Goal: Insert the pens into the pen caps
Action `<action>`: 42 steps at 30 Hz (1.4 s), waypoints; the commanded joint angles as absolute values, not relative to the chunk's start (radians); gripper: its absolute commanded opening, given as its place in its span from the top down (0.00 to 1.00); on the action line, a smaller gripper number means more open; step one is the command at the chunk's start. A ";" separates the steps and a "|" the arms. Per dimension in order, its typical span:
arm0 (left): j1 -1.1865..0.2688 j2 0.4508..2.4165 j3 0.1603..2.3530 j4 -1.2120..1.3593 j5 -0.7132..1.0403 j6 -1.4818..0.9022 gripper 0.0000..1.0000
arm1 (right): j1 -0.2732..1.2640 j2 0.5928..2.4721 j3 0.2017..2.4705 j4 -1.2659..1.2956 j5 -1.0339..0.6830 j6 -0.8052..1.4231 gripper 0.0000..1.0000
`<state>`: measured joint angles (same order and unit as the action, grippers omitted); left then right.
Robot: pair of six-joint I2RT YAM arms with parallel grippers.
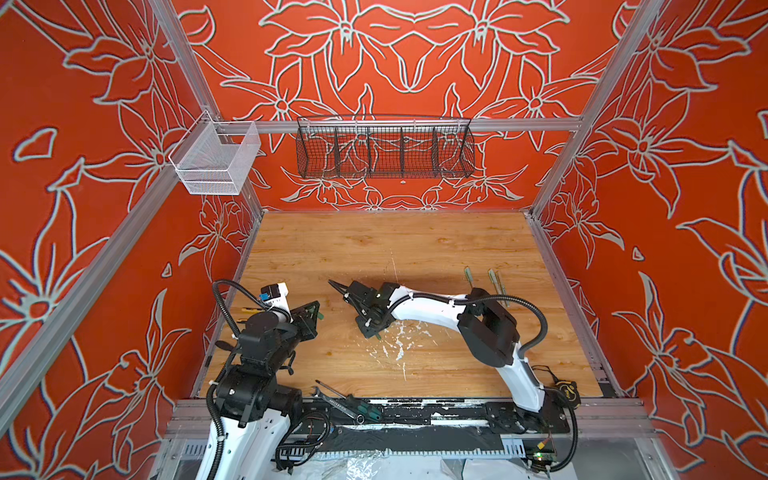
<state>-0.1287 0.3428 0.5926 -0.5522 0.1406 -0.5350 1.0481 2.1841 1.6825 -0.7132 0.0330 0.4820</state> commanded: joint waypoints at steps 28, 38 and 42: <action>-0.120 0.607 0.480 0.029 0.707 -0.630 1.00 | 1.019 1.419 0.852 -0.013 -0.401 0.281 1.00; -0.120 0.611 0.450 0.150 0.826 -0.680 1.00 | 1.022 1.394 0.837 0.149 -0.481 0.333 1.00; -0.120 0.613 0.457 0.138 0.820 -0.673 1.00 | 1.023 1.377 0.831 0.147 -0.474 0.331 1.00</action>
